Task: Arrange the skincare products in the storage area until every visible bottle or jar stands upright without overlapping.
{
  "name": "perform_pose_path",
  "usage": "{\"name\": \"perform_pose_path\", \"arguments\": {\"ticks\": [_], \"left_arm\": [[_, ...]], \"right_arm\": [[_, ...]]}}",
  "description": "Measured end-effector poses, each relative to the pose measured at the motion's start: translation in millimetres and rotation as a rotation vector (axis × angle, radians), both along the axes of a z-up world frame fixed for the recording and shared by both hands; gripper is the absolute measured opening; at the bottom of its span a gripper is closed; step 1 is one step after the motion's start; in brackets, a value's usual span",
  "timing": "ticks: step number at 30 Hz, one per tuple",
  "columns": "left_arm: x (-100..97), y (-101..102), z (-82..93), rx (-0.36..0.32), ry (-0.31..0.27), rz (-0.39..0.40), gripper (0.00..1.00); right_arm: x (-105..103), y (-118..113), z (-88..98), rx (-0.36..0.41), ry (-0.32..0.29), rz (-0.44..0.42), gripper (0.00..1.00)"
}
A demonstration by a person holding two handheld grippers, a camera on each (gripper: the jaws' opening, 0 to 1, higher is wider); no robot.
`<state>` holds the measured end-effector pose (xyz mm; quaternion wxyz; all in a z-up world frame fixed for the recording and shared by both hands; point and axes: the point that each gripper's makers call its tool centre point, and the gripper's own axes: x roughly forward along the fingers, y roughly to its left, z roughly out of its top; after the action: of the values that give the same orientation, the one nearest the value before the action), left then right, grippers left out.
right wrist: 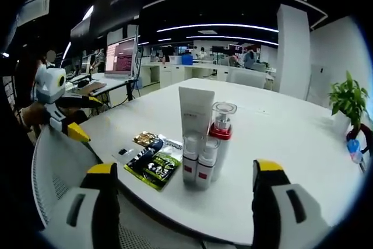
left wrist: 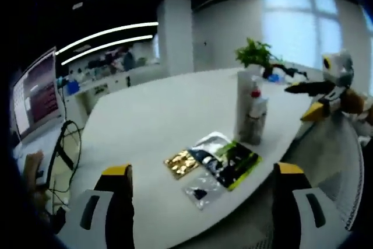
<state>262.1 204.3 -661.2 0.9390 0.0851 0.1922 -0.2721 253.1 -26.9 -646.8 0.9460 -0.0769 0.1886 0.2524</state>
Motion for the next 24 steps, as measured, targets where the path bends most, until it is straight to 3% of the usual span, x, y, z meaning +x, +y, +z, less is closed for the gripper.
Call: {"name": "perform_pose_path", "arguments": {"ticks": [4, 7, 16, 24], "left_arm": [[-0.3, -2.5, 3.5, -0.019, -0.013, 0.004, 0.97], [1.0, -6.0, 1.7, 0.005, -0.017, 0.001, 0.97], [2.0, -7.0, -3.5, 0.007, 0.019, -0.002, 0.97], [3.6, -5.7, -2.0, -0.001, 0.01, 0.003, 0.97]], "right_arm": [[-0.3, 0.5, 0.3, 0.006, 0.0, 0.01, 0.98], [0.7, 0.2, 0.6, 0.007, -0.001, 0.011, 0.98], [2.4, 0.1, 0.0, -0.001, -0.001, 0.015, 0.99], [2.9, 0.0, -2.4, -0.002, 0.012, 0.019, 1.0]]}}
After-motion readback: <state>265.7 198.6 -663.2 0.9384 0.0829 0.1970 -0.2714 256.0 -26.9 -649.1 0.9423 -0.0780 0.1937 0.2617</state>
